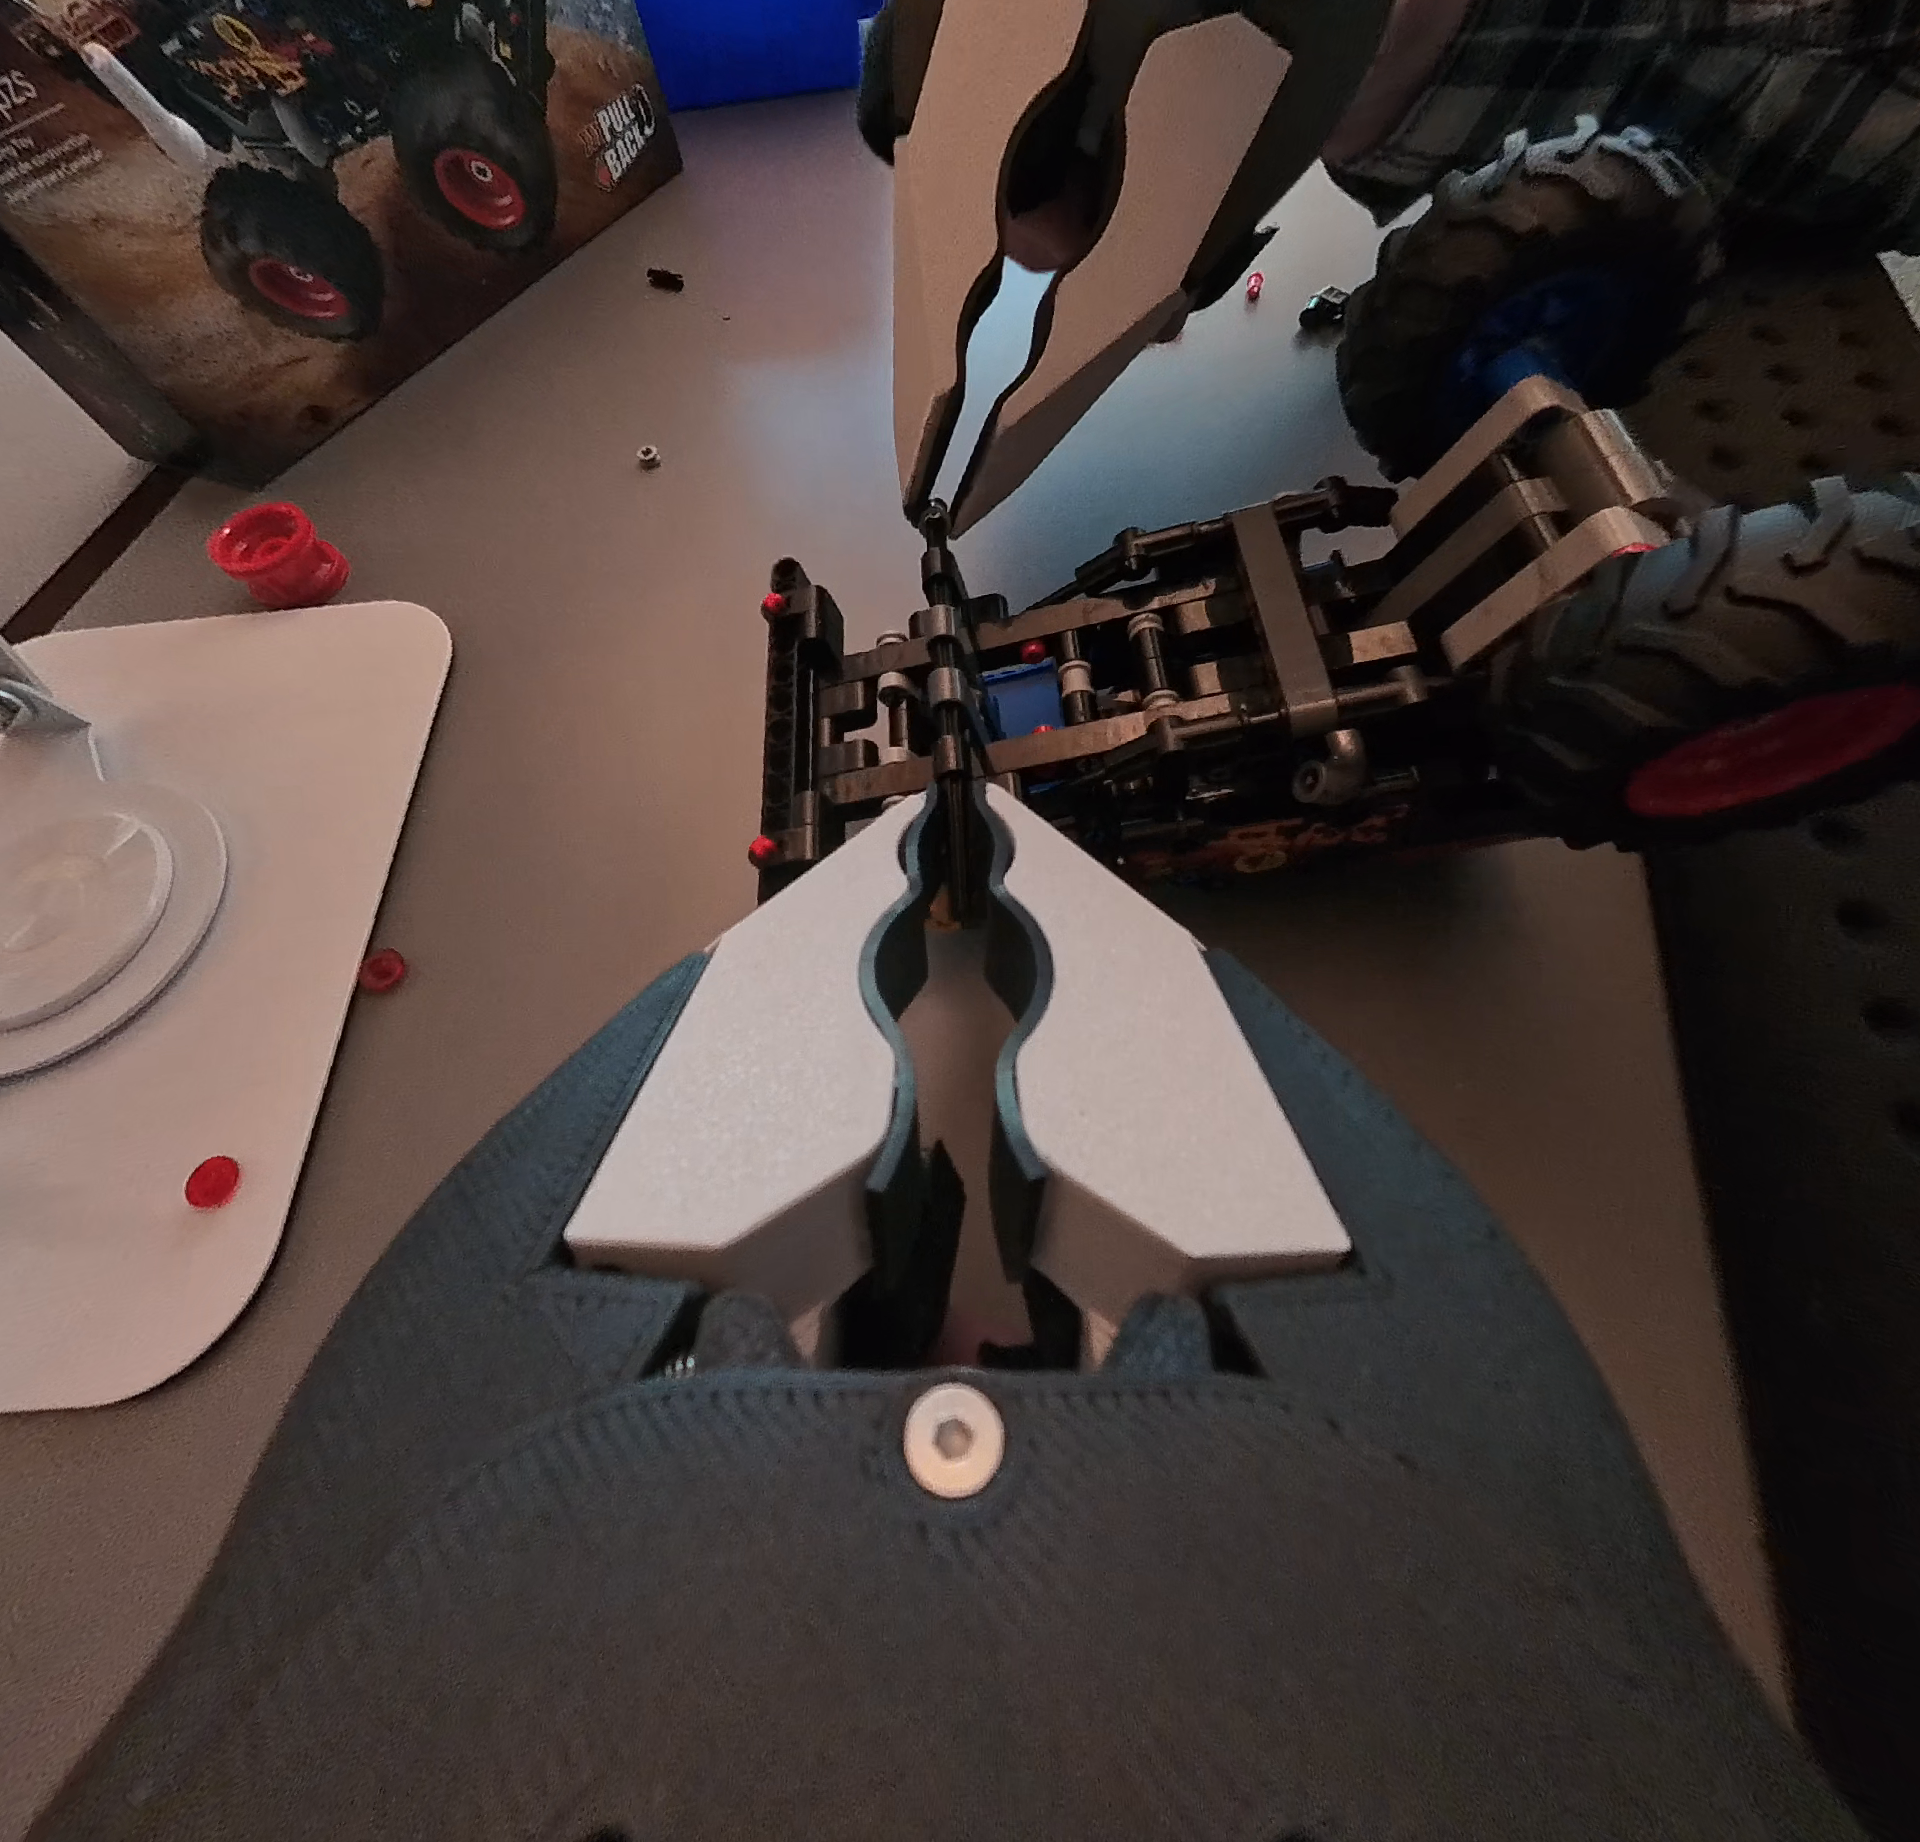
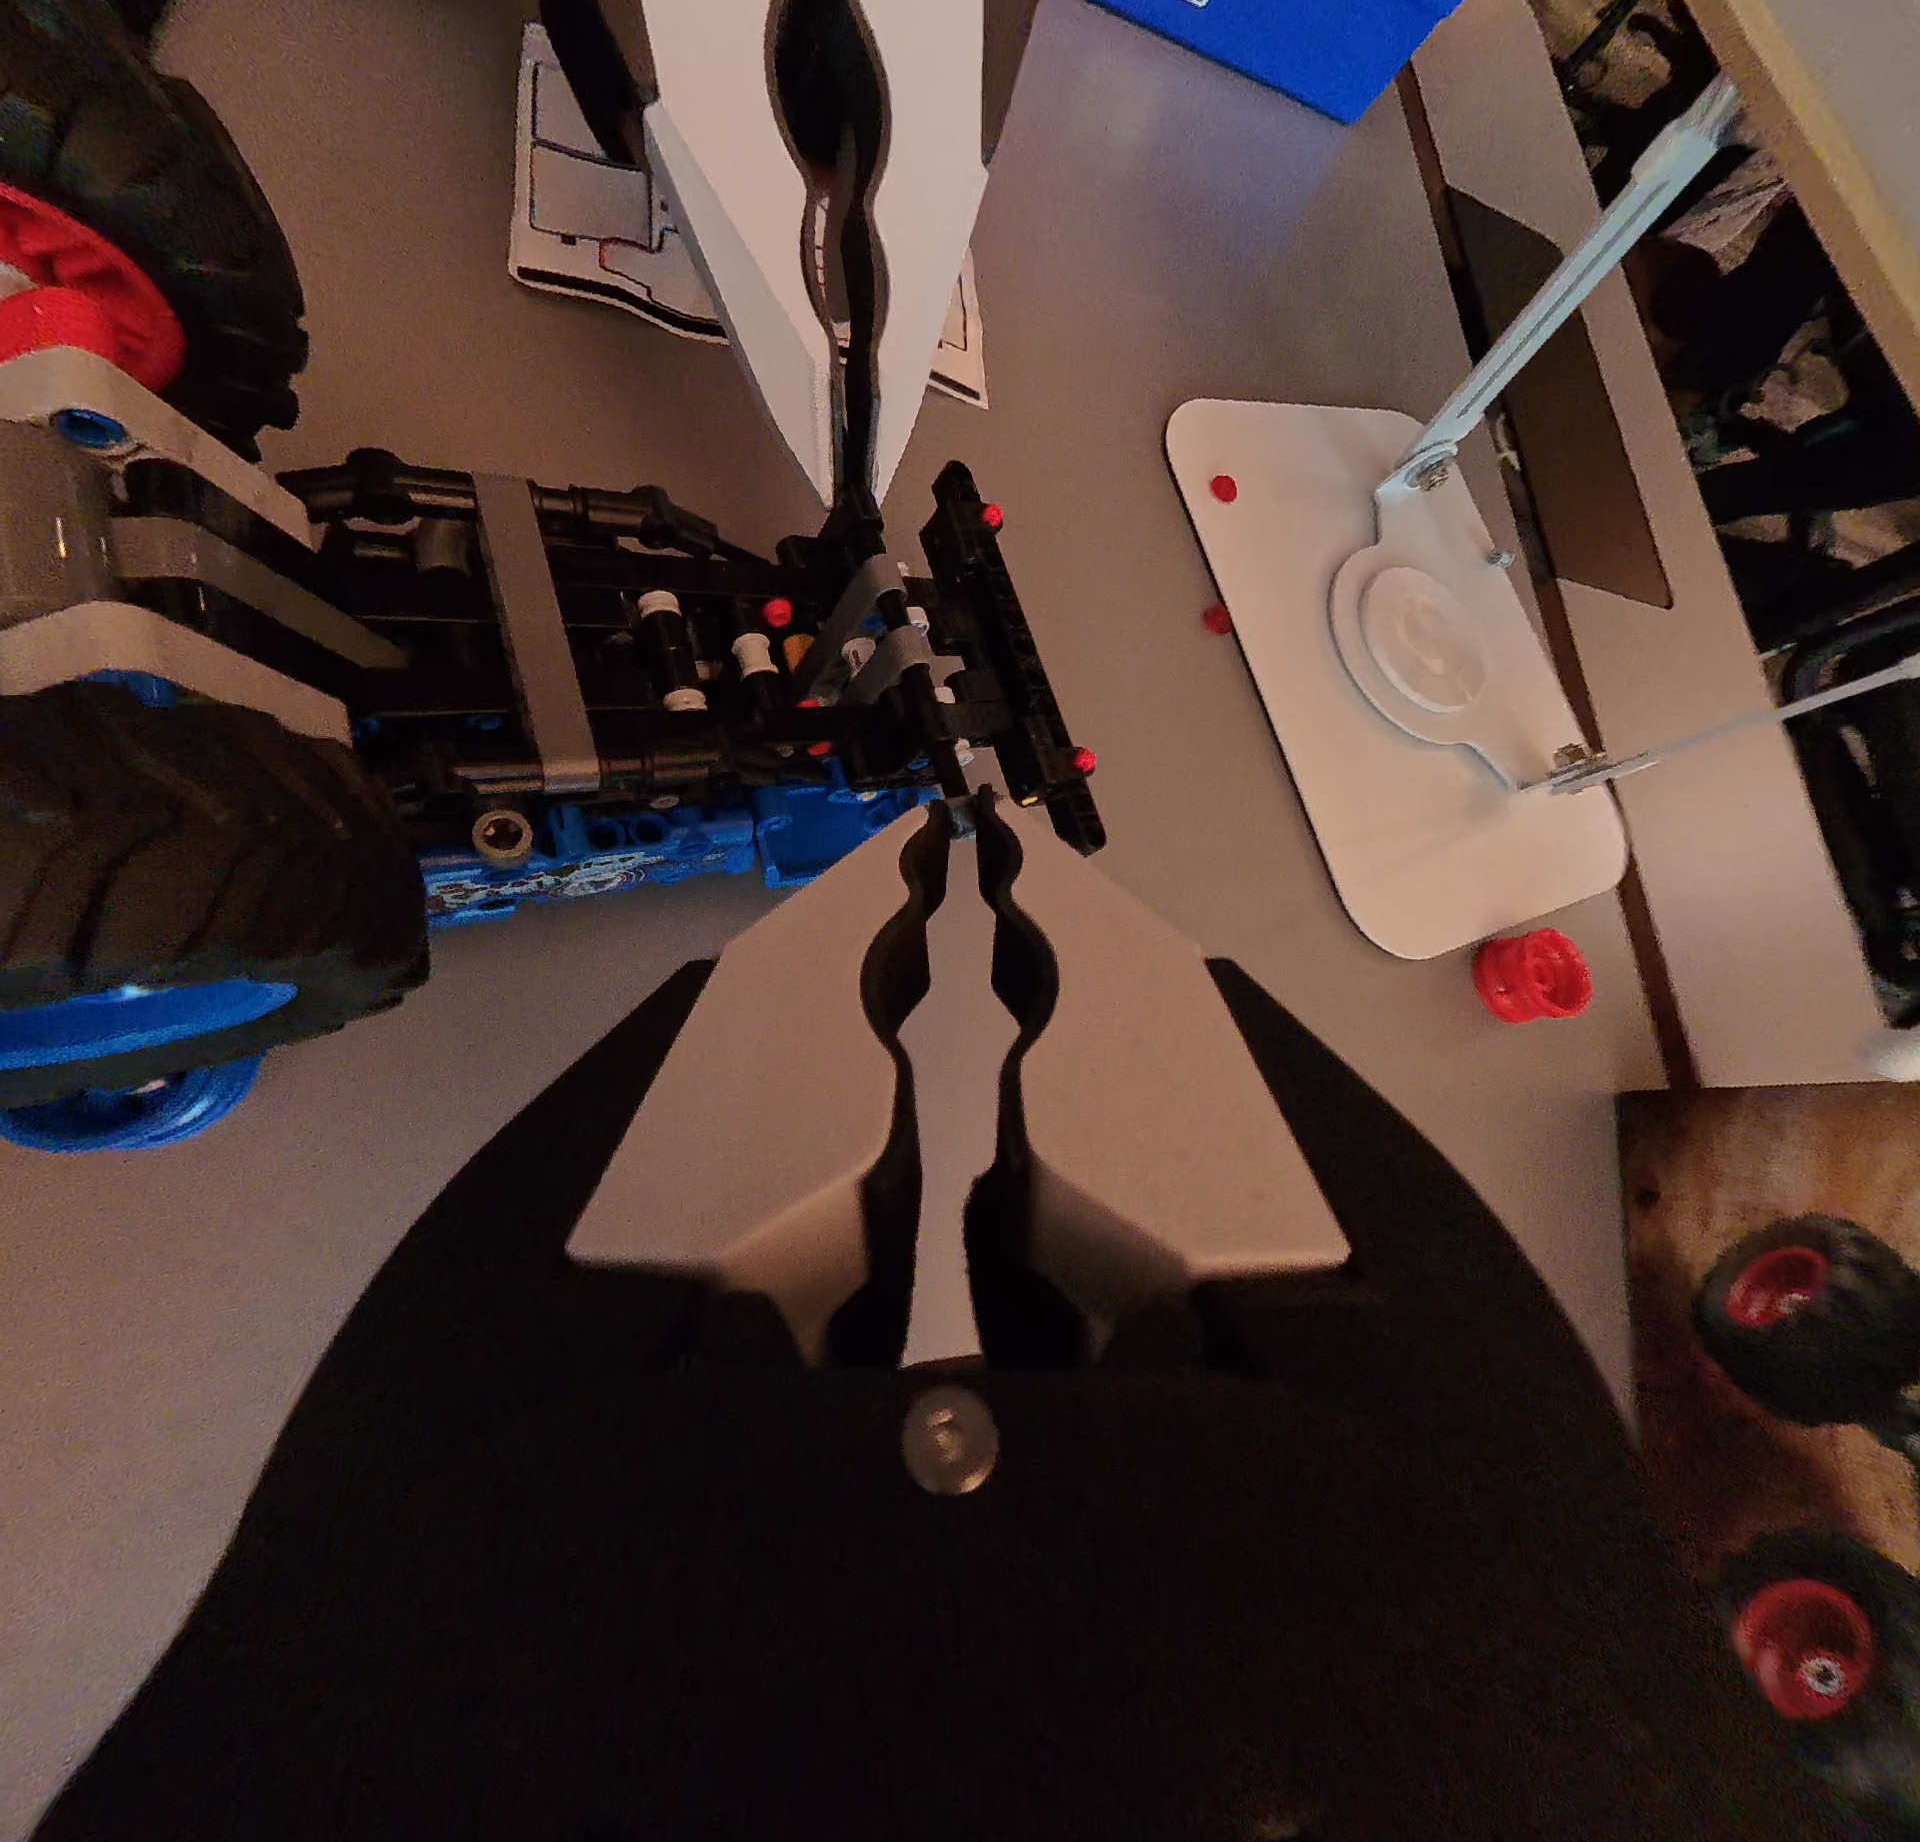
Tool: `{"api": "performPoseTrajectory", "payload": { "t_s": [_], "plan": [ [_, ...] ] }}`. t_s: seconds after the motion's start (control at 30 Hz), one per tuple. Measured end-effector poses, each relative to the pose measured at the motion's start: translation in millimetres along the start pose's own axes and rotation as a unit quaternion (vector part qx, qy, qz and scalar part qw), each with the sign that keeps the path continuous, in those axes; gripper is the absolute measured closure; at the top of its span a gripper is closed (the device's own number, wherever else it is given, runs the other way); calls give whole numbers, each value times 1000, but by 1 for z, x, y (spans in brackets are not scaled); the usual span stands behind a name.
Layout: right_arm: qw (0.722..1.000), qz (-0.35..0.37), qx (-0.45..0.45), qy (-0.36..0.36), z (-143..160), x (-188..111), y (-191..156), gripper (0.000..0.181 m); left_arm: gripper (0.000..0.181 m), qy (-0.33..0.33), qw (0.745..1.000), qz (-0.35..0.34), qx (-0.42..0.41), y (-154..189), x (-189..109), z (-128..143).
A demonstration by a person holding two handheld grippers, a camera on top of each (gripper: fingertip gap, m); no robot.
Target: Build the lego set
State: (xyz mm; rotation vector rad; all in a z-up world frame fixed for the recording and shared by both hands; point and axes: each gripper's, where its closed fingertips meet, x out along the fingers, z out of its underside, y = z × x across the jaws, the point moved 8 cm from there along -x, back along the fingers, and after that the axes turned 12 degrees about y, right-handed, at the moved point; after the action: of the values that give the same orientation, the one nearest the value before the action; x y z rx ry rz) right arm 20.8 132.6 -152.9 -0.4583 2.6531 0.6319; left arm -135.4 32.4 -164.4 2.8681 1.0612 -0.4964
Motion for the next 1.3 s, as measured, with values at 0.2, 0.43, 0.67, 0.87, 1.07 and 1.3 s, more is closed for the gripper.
{"api": "performPoseTrajectory", "payload": {
  "t_s": [0.2,0.43,0.67,0.87,1.07,1.3],
  "plan": [
    [995,24,-83,-41,-6,3,-7,179,178,-14,1000,-4,-9,0,0,-1],
    [989,30,-123,-74,-6,8,-12,179,178,-26,1000,-8,-8,1,2,0],
    [990,20,-113,-79,-5,8,-13,179,179,-18,1000,-3,-15,2,4,-2],
    [991,23,-104,-85,-7,10,-13,179,179,-19,1000,-2,-13,2,3,-1],
    [998,15,-41,-45,-9,1,-5,164,178,-7,1000,10,-1,2,2,0],
    [997,-33,69,-7,4,-15,2,163,178,20,999,26,17,2,1,2]
  ]
}}
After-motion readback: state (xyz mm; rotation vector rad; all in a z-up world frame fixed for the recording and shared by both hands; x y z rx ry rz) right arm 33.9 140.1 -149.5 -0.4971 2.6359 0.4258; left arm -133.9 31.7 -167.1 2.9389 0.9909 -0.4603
